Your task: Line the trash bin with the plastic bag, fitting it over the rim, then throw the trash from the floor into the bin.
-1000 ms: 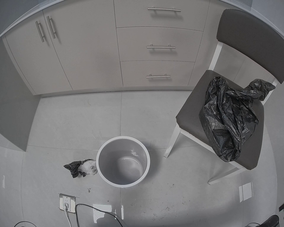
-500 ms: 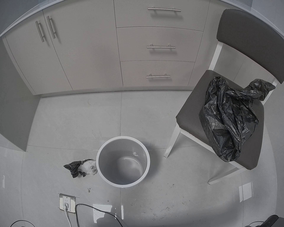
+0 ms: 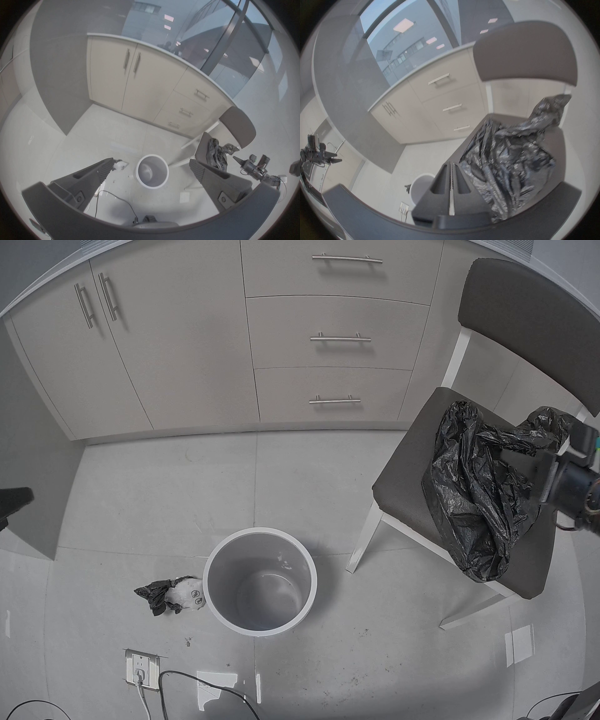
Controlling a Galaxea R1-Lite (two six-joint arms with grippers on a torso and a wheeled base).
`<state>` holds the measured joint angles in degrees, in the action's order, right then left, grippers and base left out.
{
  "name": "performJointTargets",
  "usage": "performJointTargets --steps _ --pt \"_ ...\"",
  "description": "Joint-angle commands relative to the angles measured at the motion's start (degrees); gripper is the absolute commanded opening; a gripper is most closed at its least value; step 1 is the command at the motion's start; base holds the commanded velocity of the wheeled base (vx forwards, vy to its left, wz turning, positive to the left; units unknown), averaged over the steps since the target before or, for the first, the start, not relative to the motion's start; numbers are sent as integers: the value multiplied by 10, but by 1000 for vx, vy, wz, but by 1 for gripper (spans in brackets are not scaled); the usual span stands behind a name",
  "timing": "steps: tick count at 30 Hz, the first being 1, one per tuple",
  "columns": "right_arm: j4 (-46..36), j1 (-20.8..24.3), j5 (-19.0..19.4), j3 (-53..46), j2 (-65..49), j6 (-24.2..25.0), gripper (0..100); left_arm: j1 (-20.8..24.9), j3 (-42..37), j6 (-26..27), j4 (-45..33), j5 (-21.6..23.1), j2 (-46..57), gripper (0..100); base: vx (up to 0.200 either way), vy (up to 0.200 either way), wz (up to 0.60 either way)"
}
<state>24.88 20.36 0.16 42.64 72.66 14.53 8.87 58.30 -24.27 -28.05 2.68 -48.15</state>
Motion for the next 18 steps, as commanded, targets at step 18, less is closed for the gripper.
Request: performJointTargets --steps 18 --pt "130 46 -72 23 200 -3 0 66 -2 -3 -13 5 -113 100 0 0 0"
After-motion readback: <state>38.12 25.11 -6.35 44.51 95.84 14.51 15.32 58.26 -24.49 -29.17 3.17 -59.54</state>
